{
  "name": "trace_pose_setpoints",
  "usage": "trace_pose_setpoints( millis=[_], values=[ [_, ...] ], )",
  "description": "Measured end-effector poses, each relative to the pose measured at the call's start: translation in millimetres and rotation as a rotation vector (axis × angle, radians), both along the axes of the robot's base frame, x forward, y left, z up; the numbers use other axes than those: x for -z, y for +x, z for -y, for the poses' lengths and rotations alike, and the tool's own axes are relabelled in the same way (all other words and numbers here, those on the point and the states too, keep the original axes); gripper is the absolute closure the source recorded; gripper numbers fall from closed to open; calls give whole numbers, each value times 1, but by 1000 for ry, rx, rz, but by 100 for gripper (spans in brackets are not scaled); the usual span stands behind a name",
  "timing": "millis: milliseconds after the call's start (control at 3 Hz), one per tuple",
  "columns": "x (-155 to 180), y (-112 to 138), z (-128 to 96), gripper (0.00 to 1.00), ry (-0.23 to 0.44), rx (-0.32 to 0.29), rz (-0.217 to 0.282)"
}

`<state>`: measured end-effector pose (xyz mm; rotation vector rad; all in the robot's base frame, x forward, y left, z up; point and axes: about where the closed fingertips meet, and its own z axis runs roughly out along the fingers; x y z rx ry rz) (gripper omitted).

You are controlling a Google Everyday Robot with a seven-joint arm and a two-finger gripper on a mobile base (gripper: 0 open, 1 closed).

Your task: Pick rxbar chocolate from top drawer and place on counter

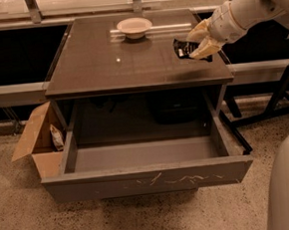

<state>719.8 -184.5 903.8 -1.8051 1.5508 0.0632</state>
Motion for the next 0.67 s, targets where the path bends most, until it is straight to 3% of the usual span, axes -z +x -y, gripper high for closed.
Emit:
trace_pose_setpoints(
  millis=[667],
  values=[
    [5,14,-5,28,24,-6,-8]
  ],
)
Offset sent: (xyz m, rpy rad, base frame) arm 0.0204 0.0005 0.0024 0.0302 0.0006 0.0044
